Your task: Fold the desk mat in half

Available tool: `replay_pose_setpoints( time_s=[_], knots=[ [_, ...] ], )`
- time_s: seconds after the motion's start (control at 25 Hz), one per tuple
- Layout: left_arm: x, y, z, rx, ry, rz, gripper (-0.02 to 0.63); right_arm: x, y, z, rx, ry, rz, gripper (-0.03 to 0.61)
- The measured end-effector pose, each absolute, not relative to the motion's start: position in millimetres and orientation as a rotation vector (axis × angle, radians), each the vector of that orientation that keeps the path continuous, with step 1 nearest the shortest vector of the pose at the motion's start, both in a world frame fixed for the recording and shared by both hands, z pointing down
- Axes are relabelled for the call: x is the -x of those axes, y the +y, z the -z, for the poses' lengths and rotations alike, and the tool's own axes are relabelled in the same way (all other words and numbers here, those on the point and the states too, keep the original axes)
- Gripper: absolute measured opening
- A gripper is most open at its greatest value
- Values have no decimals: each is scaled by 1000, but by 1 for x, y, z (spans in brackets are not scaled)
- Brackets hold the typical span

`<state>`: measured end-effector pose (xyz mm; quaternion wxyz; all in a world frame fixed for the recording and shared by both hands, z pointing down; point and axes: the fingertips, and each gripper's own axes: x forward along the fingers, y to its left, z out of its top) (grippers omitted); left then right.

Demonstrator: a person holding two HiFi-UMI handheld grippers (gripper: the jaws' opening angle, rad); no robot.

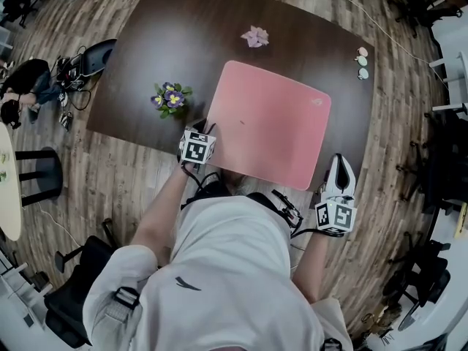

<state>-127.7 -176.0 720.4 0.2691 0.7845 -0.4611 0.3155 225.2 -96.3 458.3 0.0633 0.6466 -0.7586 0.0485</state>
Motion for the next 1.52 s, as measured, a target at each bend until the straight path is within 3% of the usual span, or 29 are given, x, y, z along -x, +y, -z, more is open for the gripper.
replay_pose_setpoints(
  time_s=[0.48,1.04,1.52],
  knots=[
    [127,-172,-722,-1997,-1268,-871,138,-218,-96,-461,-1925,-2310,-162,9],
    [123,-174,-711,-1981,-1322,-706,64,-228,-80,-464,-1957,-2295,-191,8],
    [65,-172,-630,-2209,-1155,-482,63,-234,-85,-466,-1971,-2300,-197,8]
  ],
)
